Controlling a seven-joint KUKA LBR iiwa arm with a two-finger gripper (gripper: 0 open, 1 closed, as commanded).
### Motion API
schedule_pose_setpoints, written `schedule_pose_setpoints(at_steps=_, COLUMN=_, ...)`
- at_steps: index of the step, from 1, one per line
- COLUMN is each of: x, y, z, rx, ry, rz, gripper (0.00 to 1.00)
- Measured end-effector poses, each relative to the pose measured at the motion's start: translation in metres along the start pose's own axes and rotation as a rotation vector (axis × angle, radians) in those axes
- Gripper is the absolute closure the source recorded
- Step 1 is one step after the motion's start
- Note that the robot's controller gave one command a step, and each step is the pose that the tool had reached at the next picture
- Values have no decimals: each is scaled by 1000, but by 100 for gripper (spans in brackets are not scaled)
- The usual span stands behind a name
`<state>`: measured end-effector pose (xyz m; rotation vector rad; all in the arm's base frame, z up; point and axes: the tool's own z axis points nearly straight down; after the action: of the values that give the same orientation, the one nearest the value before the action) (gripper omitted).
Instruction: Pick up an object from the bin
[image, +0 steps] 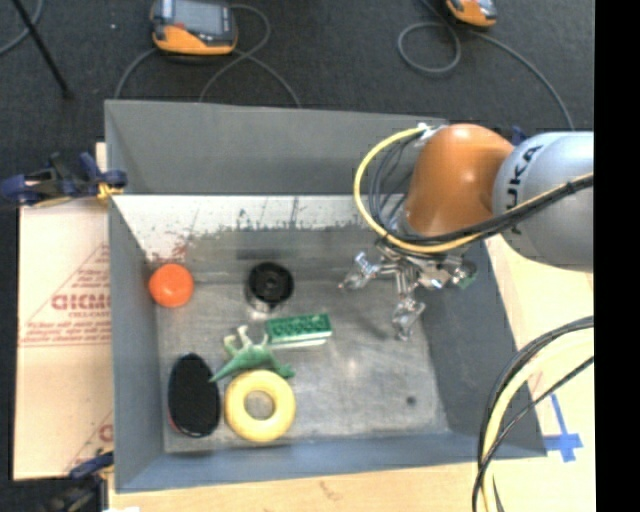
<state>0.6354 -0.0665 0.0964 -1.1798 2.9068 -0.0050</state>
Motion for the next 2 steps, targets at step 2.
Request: schedule_pose_setpoints(at_steps=2, x=-14, y=32, z=11, rx=-4, ry=0, rz=410, gripper=0)
